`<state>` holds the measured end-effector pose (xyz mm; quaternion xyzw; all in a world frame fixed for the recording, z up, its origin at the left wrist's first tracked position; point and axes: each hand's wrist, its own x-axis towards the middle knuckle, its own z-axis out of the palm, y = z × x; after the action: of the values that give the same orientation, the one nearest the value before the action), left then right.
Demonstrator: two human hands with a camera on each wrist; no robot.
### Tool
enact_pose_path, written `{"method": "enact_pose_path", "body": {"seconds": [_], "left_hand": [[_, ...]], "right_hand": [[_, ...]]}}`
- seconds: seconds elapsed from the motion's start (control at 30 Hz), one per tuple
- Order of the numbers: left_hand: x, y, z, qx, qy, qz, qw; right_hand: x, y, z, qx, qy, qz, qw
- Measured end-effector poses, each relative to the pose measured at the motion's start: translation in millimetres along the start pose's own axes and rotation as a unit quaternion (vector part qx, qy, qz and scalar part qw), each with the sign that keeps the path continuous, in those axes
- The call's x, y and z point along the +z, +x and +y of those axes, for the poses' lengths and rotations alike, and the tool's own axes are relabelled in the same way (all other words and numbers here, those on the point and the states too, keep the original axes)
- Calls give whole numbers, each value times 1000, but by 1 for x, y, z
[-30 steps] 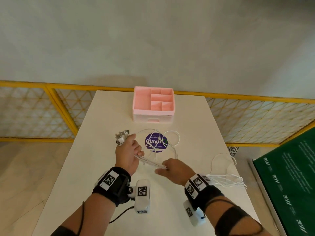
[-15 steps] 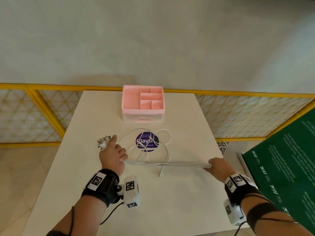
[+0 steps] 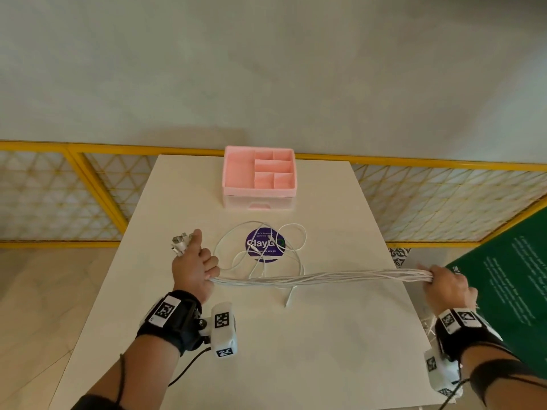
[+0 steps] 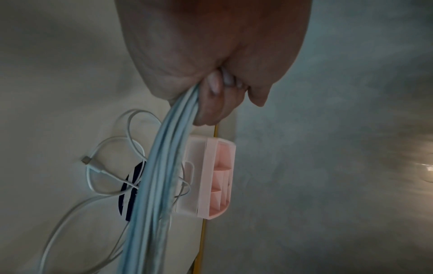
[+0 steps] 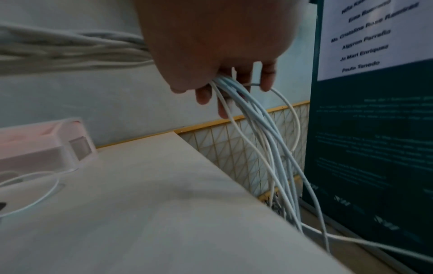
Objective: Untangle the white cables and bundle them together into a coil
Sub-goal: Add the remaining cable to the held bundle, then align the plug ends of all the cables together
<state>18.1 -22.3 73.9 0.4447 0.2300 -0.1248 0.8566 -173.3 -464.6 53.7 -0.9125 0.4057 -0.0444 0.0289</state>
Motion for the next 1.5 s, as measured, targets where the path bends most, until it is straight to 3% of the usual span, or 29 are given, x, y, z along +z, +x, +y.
{"method": "enact_pose_path", "body": {"seconds": [0.07, 0.17, 0.23, 0.3, 0.37, 0.47, 0.53, 0.6, 0.7, 0.77, 0.97, 1.07, 1.2, 1.33, 1.5], "left_hand": [[-2, 1, 0, 2, -5, -1, 1000], [-6, 0, 2, 3, -5, -11, 1000], [-7, -1, 5, 5, -4, -17, 1000], [-7, -3, 4, 6, 2, -26, 1000], [-4, -5, -1, 6, 4, -30, 1000], [6, -9, -10, -4, -9, -23, 1000], [12, -12, -15, -13, -19, -20, 1000], [17, -18, -21, -28, -32, -26, 999], [25, -28, -28, -54, -47, -36, 997], [25, -29, -26, -47, -37, -39, 997], [-4, -17, -5, -82, -44, -112, 989], [-13, -11, -1, -126, -75, -99, 984], [-10, -10, -7, -124, -72, -54, 988], [-5, -10, -11, -121, -103, -39, 987], [0, -11, -18, -118, -116, -36, 986]], "right_hand": [[24, -11, 0, 37, 35, -38, 998], [68, -30, 8, 63, 75, -186, 978], [88, -38, 10, 78, 36, -263, 961], [89, -39, 1, 88, -43, -278, 956], [70, -41, -28, 44, -89, -287, 953], [47, -58, -92, -100, -85, -321, 938], [34, -77, -145, -191, 11, -356, 915], [22, -100, -194, -265, 145, -386, 872], [11, -129, -251, -358, 241, -370, 823], [8, -142, -271, -378, 267, -364, 808], [18, -146, -273, -392, 212, -344, 827], [20, -151, -269, -419, 175, -318, 832], [23, -156, -266, -417, 171, -312, 836], [19, -155, -265, -383, 227, -319, 837], [11, -155, -271, -385, 286, -327, 814]]}}
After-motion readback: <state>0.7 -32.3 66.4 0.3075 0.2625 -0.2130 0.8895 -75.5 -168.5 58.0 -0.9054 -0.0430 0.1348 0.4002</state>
